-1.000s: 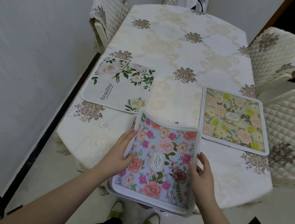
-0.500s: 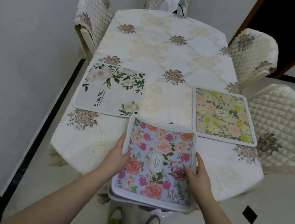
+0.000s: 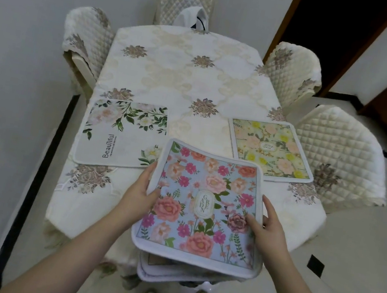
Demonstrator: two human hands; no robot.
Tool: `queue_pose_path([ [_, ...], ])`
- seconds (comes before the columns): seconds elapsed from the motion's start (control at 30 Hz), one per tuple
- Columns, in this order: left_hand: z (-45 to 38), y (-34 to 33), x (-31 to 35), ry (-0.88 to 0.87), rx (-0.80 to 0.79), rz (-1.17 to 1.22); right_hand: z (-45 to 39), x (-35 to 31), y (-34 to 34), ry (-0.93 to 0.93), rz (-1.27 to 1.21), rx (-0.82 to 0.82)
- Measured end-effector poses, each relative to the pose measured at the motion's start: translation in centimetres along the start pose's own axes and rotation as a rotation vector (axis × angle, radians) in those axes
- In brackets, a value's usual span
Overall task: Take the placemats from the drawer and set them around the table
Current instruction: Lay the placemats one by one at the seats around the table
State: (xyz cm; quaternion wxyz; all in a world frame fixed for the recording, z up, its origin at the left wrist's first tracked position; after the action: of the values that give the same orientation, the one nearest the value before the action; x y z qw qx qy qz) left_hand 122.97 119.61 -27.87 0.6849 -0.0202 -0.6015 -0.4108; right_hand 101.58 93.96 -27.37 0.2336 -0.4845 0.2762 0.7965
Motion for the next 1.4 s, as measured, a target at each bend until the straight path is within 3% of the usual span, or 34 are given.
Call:
queue_pose_path([
  [0.23,-1.4,-0.5,2.3,-0.065,-0.038,0.050,1.0,-1.4,2.3,0.042,-0.066,0.068],
  [0.53,0.1,1.4,3.8,-0.052,0.023,0.124,1.1,-4.9,2.7,0.140,-0.078,-0.008],
  [1.0,10.2,4.9,1.8,0.153,0.288,0.337,-0.2,-8.1,-2.1,0.191,0.057,-0.343],
  [1.4,21.3,8.8,-3.0,0.287,0.609,0.460,4.0,-9.1,-12.7,0.293,0.193,-0.599],
])
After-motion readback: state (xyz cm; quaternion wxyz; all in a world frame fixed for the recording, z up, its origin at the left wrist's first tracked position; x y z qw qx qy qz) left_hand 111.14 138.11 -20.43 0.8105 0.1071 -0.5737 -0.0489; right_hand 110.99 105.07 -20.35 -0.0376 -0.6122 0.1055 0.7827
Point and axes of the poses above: each hand's wrist, its own z-axis away from the middle knuckle, its own y-axis out of the back of the hand, x = y × z, the point moved 8 cm from there along -z, towards the middle knuckle, and after that the axes turned 7 degrees about -z, right-handed, at the moved point
